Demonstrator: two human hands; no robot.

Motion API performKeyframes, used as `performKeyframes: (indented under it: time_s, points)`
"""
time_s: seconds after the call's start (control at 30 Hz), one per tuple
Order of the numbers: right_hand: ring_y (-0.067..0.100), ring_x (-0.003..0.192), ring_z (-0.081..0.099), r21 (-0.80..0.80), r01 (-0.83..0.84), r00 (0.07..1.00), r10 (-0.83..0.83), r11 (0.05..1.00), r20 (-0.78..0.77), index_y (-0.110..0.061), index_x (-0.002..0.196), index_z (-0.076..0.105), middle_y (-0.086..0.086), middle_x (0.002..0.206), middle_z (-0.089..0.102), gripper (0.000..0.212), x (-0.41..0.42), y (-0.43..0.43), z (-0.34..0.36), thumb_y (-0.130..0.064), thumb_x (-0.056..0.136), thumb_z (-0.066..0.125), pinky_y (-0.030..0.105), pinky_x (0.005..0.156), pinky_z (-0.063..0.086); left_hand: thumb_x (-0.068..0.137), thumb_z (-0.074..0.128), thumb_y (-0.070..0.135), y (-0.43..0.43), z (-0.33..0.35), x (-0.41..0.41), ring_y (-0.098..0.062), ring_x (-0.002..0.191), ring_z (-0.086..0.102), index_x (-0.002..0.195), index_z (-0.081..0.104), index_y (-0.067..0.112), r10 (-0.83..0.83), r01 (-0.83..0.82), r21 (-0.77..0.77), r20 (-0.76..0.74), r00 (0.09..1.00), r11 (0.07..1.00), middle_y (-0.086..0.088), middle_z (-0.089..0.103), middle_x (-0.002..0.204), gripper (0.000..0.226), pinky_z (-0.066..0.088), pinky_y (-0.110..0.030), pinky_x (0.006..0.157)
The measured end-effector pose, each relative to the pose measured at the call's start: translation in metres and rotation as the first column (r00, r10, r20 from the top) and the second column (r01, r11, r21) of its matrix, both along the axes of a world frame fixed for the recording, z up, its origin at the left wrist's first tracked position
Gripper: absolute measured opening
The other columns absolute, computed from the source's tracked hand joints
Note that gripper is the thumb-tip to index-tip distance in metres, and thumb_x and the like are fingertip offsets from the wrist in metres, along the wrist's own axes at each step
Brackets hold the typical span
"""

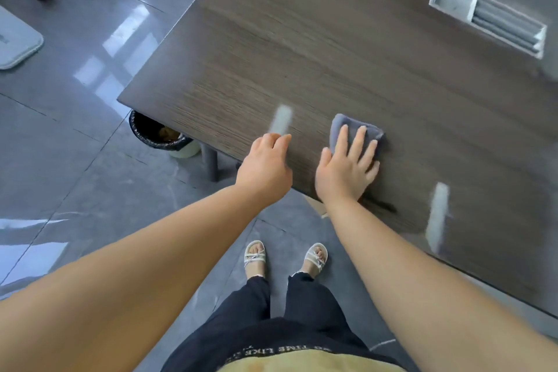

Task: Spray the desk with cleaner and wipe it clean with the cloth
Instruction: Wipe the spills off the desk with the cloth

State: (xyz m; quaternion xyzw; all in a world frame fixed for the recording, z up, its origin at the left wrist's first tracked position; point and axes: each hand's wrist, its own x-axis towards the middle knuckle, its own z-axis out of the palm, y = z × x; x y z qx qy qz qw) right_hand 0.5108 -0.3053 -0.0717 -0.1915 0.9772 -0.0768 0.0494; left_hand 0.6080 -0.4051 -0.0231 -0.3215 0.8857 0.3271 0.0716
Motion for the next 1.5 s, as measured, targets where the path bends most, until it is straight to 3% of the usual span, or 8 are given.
performKeyframes:
  time_s: [0.2, 0.33, 0.43, 0.67, 0.93, 1.17, 1.4, 1.5]
  points:
    - [0.032, 0.136, 0.03, 0.098, -0.859, 0.495, 0.864, 0.502, -0.092, -0.026, 0.138, 0.039, 0.004, 0.149, 0.037, 0.045, -0.054, 0.114, -0.006, -0.044, 0.1, 0.023, 0.05, 0.108, 0.025, 0.088, 0.047, 0.014, 0.011, 0.001, -0.01, -0.027, 0.133, 0.026, 0.142, 0.033, 0.017, -0.076, 0.077, -0.053, 0.029, 0.997, 0.996, -0.004, 0.034, 0.144, 0.056, 0.029, -0.038, 0.106]
    - [0.032, 0.142, 0.023, 0.096, -0.307, 0.948, 0.313, 0.947, -0.062, -0.022, 0.144, 0.037, 0.005, 0.155, 0.027, 0.052, -0.088, 0.149, 0.001, -0.045, 0.1, 0.022, 0.055, 0.109, 0.026, 0.089, 0.046, 0.015, 0.027, 0.0, -0.021, -0.026, 0.133, 0.025, 0.142, 0.034, 0.017, -0.149, 0.151, -0.08, 0.028, 0.988, 0.985, -0.003, 0.034, 0.144, 0.054, 0.026, -0.034, 0.107]
    - [0.031, 0.145, 0.014, 0.002, 0.213, 0.977, -0.213, 0.977, -0.034, -0.024, 0.148, 0.03, 0.004, 0.158, 0.018, 0.052, -0.047, 0.094, -0.001, -0.037, 0.098, 0.037, 0.055, 0.113, 0.017, 0.089, 0.045, 0.014, 0.041, 0.001, -0.034, -0.024, 0.135, 0.021, 0.142, 0.033, 0.017, -0.185, 0.186, -0.058, 0.016, 0.983, 0.981, -0.002, 0.033, 0.145, 0.054, 0.027, -0.033, 0.106]
    - [0.031, 0.138, 0.03, 0.092, -0.76, 0.635, 0.765, 0.644, -0.108, -0.028, 0.14, 0.034, 0.003, 0.151, 0.037, 0.046, -0.039, 0.137, -0.007, -0.038, 0.095, 0.036, 0.05, 0.109, 0.027, 0.091, 0.044, 0.014, 0.066, 0.009, -0.066, -0.022, 0.137, 0.018, 0.141, 0.035, 0.017, -0.253, 0.25, -0.051, -0.065, 0.965, 0.967, -0.004, 0.026, 0.148, 0.051, 0.026, -0.031, 0.106]
    - [0.032, 0.145, 0.012, 0.045, 0.31, 0.95, -0.309, 0.95, -0.037, -0.024, 0.149, 0.028, 0.004, 0.159, 0.016, 0.055, -0.068, 0.161, 0.0, -0.041, 0.097, 0.031, 0.054, 0.112, 0.018, 0.09, 0.047, 0.024, 0.089, 0.0, -0.075, -0.026, 0.136, 0.018, 0.14, 0.034, 0.019, -0.301, 0.313, -0.126, 0.103, 0.948, 0.941, -0.005, 0.027, 0.147, 0.053, 0.023, -0.036, 0.109]
    - [0.03, 0.139, 0.03, 0.093, -0.658, 0.742, 0.664, 0.748, -0.093, -0.029, 0.14, 0.036, 0.002, 0.152, 0.033, 0.045, -0.064, 0.218, -0.006, -0.042, 0.097, 0.031, 0.05, 0.109, 0.026, 0.087, 0.05, 0.024, 0.113, 0.004, -0.103, -0.026, 0.136, 0.016, 0.137, 0.038, 0.02, -0.264, 0.278, -0.169, 0.101, 0.959, 0.946, -0.005, 0.025, 0.148, 0.051, 0.019, -0.037, 0.11]
    - [0.034, 0.143, 0.018, 0.01, 0.388, 0.92, -0.387, 0.921, -0.051, -0.021, 0.146, 0.036, 0.006, 0.157, 0.022, 0.056, -0.121, 0.249, -0.001, -0.04, 0.094, 0.03, 0.055, 0.111, 0.02, 0.088, 0.047, 0.022, 0.154, 0.004, -0.135, -0.027, 0.138, 0.013, 0.141, 0.033, 0.021, -0.371, 0.381, -0.133, 0.099, 0.924, 0.915, -0.005, 0.023, 0.149, 0.055, 0.018, -0.038, 0.112]
    - [0.039, 0.139, 0.028, -0.026, 0.223, 0.97, -0.224, 0.975, -0.096, -0.021, 0.143, 0.041, 0.01, 0.153, 0.031, 0.058, -0.089, 0.21, -0.005, -0.044, 0.091, 0.031, 0.058, 0.108, 0.024, 0.088, 0.047, 0.021, 0.175, 0.004, -0.156, -0.027, 0.138, 0.012, 0.142, 0.031, 0.021, -0.365, 0.372, -0.12, 0.08, 0.928, 0.92, -0.005, 0.022, 0.149, 0.056, 0.02, -0.039, 0.112]
